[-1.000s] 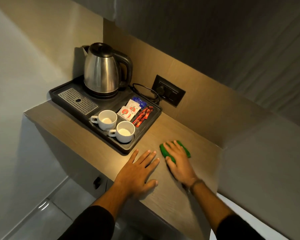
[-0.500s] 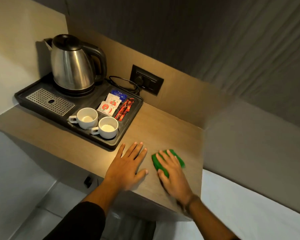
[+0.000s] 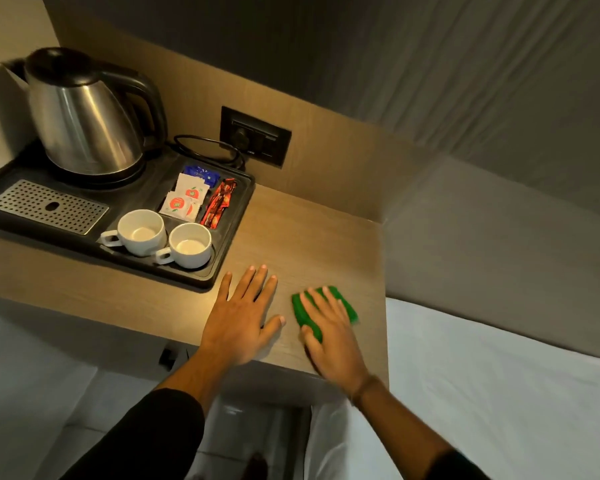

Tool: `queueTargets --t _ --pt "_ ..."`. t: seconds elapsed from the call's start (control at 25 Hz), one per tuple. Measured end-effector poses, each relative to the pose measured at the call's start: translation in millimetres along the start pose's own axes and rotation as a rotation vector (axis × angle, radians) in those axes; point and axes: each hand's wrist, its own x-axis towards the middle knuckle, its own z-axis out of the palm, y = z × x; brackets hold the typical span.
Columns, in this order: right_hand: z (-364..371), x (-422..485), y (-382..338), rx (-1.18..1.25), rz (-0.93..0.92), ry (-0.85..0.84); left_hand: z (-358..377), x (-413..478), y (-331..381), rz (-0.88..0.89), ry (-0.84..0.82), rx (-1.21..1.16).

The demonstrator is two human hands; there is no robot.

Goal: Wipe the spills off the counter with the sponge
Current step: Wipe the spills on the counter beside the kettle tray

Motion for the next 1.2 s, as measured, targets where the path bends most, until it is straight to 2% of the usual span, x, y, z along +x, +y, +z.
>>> queueTargets --t 0.08,0.12,0.2,0.32,0.52,0.76,0.88,1.04,1.2 --pt "-8 -39 18 -0.049 -0.086 -0.036 2 -1 -2 0.003 -0.014 0.006" --pt "-15 -39 27 -0.056 -0.073 -0.034 3 -1 -2 0.003 -0.015 0.009" --pt "-29 -13 31 -0.061 0.08 0.013 2 0 -2 0.0 -0.027 0.015" --pt "-25 28 -1 0.028 0.289 0.111 1 1 -2 0.001 -0.033 0.031" --pt "-5 -49 -9 0.001 0.076 -0.034 -2 1 -2 0.009 -0.065 0.032" --pt "-27 -25 2 0.06 0.175 -0.142 -16 3 2 0.01 -0.151 0.021" --pt "-33 -23 0 -0.055 0.17 -0.133 -30 -7 11 -0.016 -0.171 0.052" --pt "-35 -30 -27 -0.252 0.158 -0.051 -41 -60 29 -0.024 -0.085 0.119" --pt "-19 -81 -72 -0.313 -0.049 0.06 -49 -151 41 -0.113 -0.02 0.15"
